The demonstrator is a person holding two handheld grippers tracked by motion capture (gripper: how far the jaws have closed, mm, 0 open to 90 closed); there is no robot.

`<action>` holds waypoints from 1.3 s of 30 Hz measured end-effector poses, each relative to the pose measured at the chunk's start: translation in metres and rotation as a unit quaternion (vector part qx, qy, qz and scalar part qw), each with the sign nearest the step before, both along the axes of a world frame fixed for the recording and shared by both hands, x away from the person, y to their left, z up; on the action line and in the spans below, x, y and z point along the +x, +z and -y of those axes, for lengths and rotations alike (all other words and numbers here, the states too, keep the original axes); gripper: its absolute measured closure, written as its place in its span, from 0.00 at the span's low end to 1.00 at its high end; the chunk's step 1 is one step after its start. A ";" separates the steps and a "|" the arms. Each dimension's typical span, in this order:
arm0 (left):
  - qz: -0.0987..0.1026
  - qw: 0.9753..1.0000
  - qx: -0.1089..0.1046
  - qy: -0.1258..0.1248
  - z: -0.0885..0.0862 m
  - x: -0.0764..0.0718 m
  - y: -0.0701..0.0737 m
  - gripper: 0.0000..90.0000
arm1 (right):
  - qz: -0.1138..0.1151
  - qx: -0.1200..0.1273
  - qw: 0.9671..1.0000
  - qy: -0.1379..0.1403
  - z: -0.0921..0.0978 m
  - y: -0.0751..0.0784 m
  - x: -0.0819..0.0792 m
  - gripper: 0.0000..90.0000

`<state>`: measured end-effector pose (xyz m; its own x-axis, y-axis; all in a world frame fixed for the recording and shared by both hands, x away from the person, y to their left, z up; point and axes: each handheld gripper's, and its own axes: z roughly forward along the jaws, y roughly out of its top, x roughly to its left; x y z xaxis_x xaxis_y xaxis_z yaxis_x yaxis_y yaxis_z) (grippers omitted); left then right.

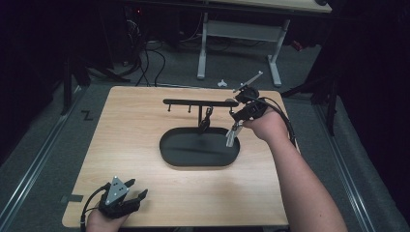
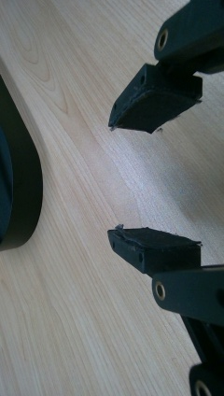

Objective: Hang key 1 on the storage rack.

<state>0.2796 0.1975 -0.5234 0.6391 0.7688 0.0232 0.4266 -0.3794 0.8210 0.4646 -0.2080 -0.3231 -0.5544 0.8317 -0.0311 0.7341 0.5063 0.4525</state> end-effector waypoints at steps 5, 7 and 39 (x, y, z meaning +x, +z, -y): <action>-0.001 1.000 0.000 0.000 -0.001 0.000 0.000 0.45 | 0.006 0.002 1.000 0.002 0.001 -0.004 0.003 0.95; -0.001 1.000 0.000 0.000 -0.001 0.000 0.000 0.45 | 0.007 0.001 1.000 -0.001 0.002 -0.005 0.004 0.95; -0.006 1.000 0.006 -0.004 0.003 0.002 -0.002 0.44 | 0.028 -0.010 0.999 -0.039 0.016 -0.054 -0.015 0.66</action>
